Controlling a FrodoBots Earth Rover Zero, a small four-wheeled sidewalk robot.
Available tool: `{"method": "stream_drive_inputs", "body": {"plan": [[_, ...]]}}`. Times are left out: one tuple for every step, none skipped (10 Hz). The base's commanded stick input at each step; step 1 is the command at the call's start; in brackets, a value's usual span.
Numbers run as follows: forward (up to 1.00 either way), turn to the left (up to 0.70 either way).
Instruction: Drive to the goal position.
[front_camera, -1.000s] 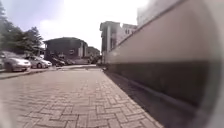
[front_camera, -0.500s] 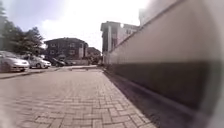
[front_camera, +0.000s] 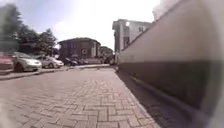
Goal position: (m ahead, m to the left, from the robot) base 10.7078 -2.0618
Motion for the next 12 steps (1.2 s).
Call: {"method": "stream_drive_inputs", "body": {"plan": [[0.7, 0.0], [0.7, 0.0], [0.7, 0.0], [0.7, 0.0], [0.7, 0.0], [0.7, 0.0], [0.7, 0.0], [0.7, 0.0], [0.7, 0.0], [0.7, 0.0], [0.7, 0.0], [0.7, 0.0]]}}
